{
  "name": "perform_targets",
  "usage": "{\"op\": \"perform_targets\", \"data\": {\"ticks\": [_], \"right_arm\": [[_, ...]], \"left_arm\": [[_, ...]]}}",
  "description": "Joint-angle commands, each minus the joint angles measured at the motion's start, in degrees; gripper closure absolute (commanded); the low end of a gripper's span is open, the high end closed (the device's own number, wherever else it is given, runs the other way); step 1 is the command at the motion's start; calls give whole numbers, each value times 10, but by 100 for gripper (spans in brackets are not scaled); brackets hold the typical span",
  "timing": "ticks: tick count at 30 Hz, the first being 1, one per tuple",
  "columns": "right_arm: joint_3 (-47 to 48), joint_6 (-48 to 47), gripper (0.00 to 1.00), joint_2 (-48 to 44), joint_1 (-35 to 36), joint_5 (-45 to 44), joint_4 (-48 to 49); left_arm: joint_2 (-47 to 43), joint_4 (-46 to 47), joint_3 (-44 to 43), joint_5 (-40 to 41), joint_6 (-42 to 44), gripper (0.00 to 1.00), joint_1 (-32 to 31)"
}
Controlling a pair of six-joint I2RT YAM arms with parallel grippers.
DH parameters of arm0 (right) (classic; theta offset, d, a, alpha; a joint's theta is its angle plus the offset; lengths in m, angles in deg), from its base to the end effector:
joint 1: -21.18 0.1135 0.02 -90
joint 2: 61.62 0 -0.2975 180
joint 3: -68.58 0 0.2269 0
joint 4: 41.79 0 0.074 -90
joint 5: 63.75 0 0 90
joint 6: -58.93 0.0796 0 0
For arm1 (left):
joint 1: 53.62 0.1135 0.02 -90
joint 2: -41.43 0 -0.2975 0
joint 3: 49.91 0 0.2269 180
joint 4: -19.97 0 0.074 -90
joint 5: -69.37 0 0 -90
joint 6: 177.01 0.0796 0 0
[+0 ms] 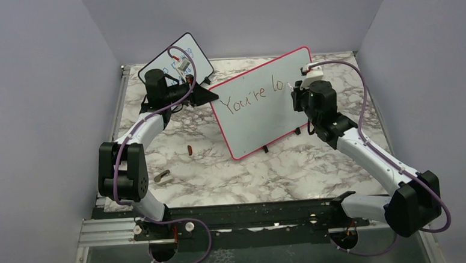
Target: Write a sentence on the whiteboard
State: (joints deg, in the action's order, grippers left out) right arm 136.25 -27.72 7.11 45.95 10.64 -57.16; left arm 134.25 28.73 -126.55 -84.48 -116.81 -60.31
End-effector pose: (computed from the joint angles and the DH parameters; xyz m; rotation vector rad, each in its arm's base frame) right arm 0.2663 0.0993 0.3439 -0.1565 1.8410 0.0895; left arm 0.3499 -0.1130 0.3333 0.5398 1.7513 -1.3933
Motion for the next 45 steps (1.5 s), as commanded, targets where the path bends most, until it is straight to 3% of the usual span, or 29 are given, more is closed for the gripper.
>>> {"op": "perform_targets", "data": {"ticks": [1, 21, 45], "right_arm": [[23, -8, 99, 4, -3, 13, 20], [39, -8, 99, 37, -2, 26, 38], [-18, 17, 99, 6, -3, -19, -13]], "left_arm": [[13, -22, -4, -21, 9, 100, -4], [18, -23, -6, -21, 8, 100, -4], [19, -24, -5, -20, 8, 100, -4]]}}
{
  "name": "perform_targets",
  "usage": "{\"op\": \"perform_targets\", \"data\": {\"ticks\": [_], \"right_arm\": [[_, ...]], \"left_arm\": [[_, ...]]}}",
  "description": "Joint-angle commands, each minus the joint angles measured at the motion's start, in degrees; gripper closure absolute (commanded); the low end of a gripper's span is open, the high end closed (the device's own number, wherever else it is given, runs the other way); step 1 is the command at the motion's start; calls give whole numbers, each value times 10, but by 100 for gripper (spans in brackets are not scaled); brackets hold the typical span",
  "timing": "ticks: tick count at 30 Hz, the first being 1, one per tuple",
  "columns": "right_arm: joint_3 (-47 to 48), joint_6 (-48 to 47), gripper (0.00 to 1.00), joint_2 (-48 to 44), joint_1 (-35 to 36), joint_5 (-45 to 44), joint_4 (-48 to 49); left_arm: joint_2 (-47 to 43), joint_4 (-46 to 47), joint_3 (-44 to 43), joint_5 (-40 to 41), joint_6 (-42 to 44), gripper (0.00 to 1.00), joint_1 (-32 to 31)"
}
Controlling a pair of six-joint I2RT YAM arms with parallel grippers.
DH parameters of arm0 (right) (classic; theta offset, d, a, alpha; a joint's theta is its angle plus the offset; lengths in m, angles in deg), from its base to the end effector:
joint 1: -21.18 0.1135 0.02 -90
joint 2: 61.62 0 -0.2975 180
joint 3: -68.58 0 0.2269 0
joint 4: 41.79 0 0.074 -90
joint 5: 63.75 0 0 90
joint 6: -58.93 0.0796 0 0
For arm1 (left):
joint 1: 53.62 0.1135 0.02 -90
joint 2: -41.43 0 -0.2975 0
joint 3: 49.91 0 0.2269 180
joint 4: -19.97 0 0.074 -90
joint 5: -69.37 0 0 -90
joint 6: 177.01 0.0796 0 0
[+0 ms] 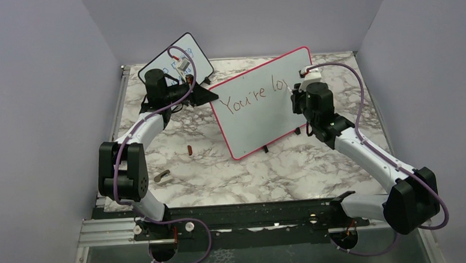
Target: Write a sentence on the whiteboard
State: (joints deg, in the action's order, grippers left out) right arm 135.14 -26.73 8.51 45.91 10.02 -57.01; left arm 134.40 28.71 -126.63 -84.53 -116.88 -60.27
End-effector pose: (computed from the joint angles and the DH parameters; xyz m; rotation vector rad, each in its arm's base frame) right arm 0.2707 0.1002 0.3307 -0.1435 1.8805 0.0782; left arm 0.3506 -0.1128 0.3329 0.5381 1.7532 -1.3950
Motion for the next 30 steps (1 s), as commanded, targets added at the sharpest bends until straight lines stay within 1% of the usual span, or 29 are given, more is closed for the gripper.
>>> {"op": "perform_targets", "data": {"ticks": [1, 8, 10, 15, 30], "right_arm": [[-6, 7, 99, -8, -3, -14, -16], [-8, 7, 99, -6, -2, -18, -6], [-4, 5, 99, -4, -2, -18, 15], [8, 0, 99, 3, -3, -19, 34], [34, -9, 99, 24, -11, -20, 56]], "left_arm": [[17, -24, -4, -19, 9, 100, -4], [18, -24, -5, -21, 8, 100, -5], [17, -24, -5, -22, 8, 100, -5], [18, -24, -5, -22, 8, 100, -5], [17, -24, -6, -23, 8, 100, -5]]}}
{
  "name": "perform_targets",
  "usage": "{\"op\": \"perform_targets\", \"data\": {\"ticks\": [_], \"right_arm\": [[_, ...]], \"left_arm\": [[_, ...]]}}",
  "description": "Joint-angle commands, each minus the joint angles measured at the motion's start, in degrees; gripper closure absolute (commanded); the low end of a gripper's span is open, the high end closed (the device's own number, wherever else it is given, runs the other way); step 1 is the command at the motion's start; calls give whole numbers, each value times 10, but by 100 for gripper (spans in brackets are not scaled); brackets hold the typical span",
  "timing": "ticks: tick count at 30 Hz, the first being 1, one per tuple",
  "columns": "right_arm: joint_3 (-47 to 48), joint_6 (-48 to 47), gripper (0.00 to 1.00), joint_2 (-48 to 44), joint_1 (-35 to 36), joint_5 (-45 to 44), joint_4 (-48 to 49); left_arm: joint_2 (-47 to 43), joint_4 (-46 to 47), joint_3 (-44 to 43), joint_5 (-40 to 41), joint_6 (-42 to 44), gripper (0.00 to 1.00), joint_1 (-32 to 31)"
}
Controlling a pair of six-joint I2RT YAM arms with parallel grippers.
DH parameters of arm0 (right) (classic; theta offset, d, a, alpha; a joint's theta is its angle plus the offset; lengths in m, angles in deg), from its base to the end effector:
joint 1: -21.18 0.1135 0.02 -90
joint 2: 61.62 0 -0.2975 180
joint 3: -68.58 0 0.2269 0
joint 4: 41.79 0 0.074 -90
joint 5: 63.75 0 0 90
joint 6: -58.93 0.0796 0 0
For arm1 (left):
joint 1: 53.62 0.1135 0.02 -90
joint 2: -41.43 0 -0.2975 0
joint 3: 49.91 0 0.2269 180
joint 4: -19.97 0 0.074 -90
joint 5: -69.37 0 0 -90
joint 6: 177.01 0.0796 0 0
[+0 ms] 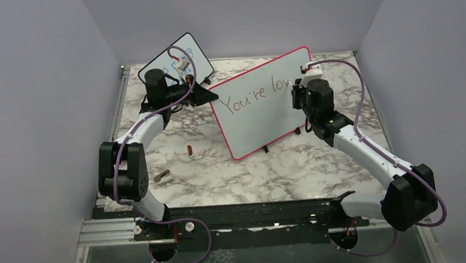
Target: Write a sentence on the whiteboard
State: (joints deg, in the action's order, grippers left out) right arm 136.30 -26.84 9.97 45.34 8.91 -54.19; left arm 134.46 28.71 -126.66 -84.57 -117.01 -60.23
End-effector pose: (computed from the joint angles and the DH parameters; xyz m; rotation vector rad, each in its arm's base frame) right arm 0.2802 0.0997 0.3384 -0.1106 1.8387 0.0660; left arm 0.3509 -0.1127 0.3327 0.5359 1.7547 -1.3969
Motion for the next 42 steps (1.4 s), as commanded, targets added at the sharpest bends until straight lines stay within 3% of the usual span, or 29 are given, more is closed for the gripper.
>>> {"op": "perform_targets", "data": {"ticks": [1, 12, 21, 24, 27, 34, 42], "right_arm": [[25, -8, 99, 11, -6, -9, 28], [36, -9, 99, 21, -11, -1, 32], [13, 5, 99, -31, -11, 4, 12], [2, 8, 99, -55, -11, 6, 3], [-7, 14, 99, -76, -11, 11, -6], [-41, 25, 99, -126, -11, 17, -12], [-65, 36, 99, -152, -11, 34, 2]], "left_arm": [[16, -24, -6, -22, 9, 100, -5], [16, -25, -6, -21, 10, 100, -5], [13, -25, -7, -11, -2, 100, -3], [-2, -25, -5, 4, -3, 82, -3], [-12, -25, -5, 15, -9, 72, -2], [-47, -25, 16, 57, -34, 61, -8], [-95, -21, 108, 133, -30, 58, -62]]}}
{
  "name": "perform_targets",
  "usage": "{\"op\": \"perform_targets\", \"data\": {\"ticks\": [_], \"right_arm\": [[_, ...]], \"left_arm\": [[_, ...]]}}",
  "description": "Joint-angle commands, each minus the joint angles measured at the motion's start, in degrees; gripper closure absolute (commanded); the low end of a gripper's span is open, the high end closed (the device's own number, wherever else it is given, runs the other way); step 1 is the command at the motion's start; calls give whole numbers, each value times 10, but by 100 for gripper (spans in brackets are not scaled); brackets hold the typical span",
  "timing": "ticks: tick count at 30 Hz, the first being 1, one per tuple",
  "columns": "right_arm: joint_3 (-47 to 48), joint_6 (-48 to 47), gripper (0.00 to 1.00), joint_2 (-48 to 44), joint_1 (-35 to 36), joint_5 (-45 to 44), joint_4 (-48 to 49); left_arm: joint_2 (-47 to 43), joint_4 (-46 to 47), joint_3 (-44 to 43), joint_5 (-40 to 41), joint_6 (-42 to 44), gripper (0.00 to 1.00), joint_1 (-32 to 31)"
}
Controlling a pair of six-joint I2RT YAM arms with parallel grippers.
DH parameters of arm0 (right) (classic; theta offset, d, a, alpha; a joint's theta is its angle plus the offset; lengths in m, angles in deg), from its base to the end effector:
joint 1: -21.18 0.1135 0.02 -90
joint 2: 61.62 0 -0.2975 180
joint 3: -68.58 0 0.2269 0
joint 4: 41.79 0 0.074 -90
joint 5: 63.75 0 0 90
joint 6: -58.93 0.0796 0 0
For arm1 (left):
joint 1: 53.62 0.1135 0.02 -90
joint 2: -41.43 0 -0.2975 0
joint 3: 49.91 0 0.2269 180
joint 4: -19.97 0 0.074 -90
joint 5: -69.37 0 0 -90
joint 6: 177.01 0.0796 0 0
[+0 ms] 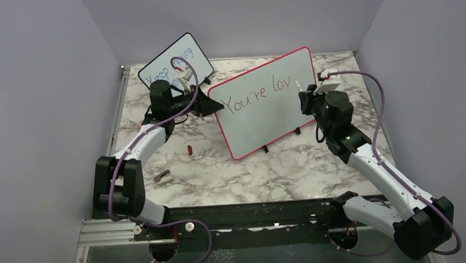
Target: Write a sentence on the whiteboard
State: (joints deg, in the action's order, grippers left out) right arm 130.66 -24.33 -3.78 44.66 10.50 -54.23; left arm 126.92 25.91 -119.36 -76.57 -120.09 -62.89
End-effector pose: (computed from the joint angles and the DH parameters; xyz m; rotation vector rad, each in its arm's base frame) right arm 0.2260 0.0746 0.3606 -0.0459 1.7104 0.1567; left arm 0.3165 -0.1185 0.3266 0.3923 1.8340 -1.3670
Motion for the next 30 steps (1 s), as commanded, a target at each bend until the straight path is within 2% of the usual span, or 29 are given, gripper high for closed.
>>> {"op": "perform_targets", "data": {"ticks": [1, 7, 10, 13, 18, 21, 24, 27, 30], "right_arm": [[-9, 12, 99, -15, -5, 19, 2], [-15, 10, 99, -32, -5, 18, 3], [-16, 7, 99, -38, -5, 16, -1], [-16, 5, 99, -41, -5, 18, -3], [-18, 4, 99, -41, -4, 25, -6], [-19, 1, 99, -41, -5, 33, -7], [-19, -5, 99, -34, -5, 47, -7], [-13, -11, 99, -22, -5, 68, -7], [-5, -13, 99, -10, -5, 82, -10]], "left_arm": [[-21, 11, 42, 62, 1, 59, -42], [-25, 26, 65, 108, -2, 64, -51], [-24, 32, 69, 106, 0, 70, -50], [-21, 32, 69, 80, 5, 76, -39], [-13, 32, 72, 23, 10, 97, -12], [-13, 17, 68, -17, 20, 100, 15], [-9, -51, 47, -48, 60, 100, 42], [-3, -221, -6, -42, 193, 100, 48], [-5, -286, -22, -40, 243, 100, 50]]}}
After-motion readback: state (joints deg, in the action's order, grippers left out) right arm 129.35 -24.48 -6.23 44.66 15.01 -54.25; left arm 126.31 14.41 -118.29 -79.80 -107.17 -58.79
